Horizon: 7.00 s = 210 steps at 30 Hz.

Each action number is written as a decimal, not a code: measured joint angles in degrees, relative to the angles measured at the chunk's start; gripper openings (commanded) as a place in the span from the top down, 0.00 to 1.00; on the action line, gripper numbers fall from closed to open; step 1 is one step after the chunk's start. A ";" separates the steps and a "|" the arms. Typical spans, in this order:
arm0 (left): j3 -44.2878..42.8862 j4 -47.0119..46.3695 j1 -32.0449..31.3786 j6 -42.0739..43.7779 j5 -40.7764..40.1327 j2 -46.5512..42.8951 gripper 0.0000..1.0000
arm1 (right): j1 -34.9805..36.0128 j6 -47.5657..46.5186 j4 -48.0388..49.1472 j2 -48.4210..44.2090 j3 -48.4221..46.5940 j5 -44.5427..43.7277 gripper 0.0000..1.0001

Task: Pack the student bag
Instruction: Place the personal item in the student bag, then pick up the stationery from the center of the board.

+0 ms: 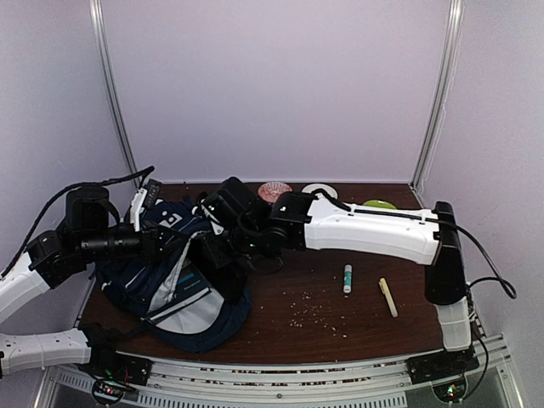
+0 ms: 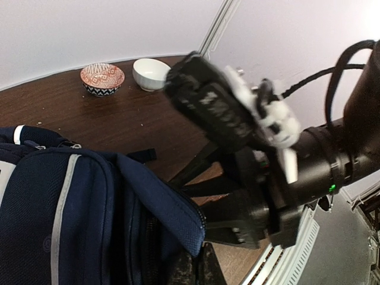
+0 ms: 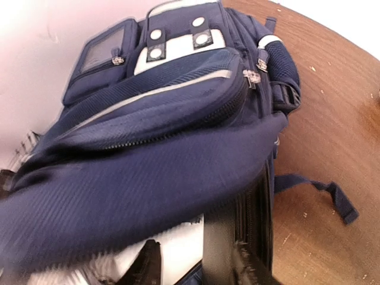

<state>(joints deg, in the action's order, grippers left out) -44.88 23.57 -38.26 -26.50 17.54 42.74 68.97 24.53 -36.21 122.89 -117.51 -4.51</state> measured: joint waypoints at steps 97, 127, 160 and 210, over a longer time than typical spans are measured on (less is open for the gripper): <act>-1.44 0.04 -4.55 1.55 -2.32 -0.81 1.00 | -3.37 13.20 40.65 -10.99 39.17 13.92 0.62; 0.09 -4.66 -4.48 -3.39 4.04 0.35 1.00 | -6.01 19.93 34.73 11.10 4.72 13.84 0.65; -2.05 -10.88 -3.56 1.68 -19.56 10.25 1.00 | -13.84 12.20 32.28 -49.64 69.13 -1.84 0.40; 11.56 -21.97 -3.30 -4.96 -12.46 3.43 1.00 | -26.88 23.71 23.78 -28.63 72.00 -4.11 0.79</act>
<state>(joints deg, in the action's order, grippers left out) -33.32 1.61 -41.56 -31.46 5.08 46.17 42.09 48.25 -12.43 94.26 -45.52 -8.62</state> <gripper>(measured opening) 0.028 0.266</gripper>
